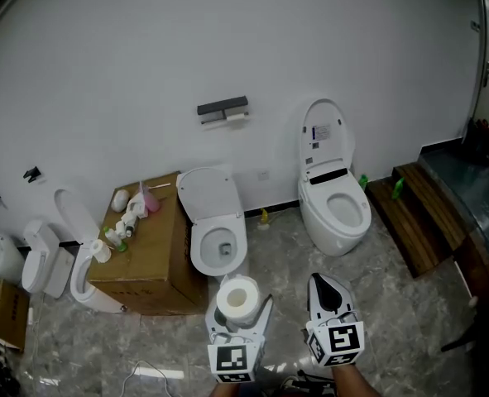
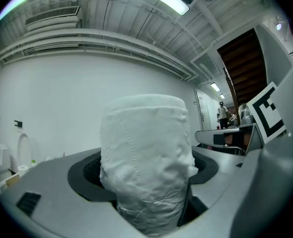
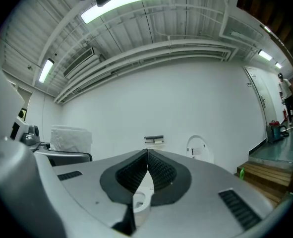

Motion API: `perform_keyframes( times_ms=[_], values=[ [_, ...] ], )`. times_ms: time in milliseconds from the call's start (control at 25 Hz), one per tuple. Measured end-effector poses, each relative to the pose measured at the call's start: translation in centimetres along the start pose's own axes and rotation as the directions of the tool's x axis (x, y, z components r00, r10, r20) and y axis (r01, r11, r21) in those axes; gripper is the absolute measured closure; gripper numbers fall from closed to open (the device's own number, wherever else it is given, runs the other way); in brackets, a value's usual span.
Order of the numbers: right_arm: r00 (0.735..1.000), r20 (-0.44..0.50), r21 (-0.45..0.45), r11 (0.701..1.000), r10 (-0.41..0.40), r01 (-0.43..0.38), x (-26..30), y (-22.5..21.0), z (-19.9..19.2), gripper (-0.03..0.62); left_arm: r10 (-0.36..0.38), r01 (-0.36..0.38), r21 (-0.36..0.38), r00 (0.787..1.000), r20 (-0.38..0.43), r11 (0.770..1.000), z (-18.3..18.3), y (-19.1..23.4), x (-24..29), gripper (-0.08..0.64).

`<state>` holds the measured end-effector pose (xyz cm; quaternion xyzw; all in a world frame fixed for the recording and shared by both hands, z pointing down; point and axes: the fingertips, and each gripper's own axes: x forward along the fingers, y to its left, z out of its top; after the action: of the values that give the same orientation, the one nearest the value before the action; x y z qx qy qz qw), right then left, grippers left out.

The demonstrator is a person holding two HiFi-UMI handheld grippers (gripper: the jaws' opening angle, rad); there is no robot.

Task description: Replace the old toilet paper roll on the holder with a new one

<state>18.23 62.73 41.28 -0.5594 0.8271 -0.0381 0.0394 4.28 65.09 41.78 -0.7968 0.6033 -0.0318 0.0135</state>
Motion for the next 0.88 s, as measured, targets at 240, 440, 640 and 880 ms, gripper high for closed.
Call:
perform_keyframes(
  times_ms=[240, 440, 640, 880],
  values=[
    [1.000, 0.001, 0.002, 1.000, -0.018, 0.018, 0.0, -1.6, -0.2, 0.574, -0.003, 0.003, 0.004, 1.000, 0.000, 1.000, 0.1, -0.7, 0.9, 0.140],
    [1.000, 0.000, -0.003, 1.000, -0.027, 0.027, 1.9, -1.6, -0.4, 0.574, -0.015, 0.015, -0.002, 1.000, 0.000, 1.000, -0.1, 0.0, 2.4, 0.140],
    [1.000, -0.015, -0.025, 0.999, -0.026, 0.026, 5.1, -1.3, -0.9, 0.574, -0.016, 0.016, -0.019, 1.000, 0.001, 1.000, -0.8, 2.0, 5.0, 0.140],
    [0.999, -0.016, -0.044, 0.998, -0.037, 0.036, 10.9, -1.0, -1.0, 0.574, -0.026, 0.026, -0.036, 1.000, 0.010, 0.999, -1.1, 5.8, 9.4, 0.140]
  ],
)
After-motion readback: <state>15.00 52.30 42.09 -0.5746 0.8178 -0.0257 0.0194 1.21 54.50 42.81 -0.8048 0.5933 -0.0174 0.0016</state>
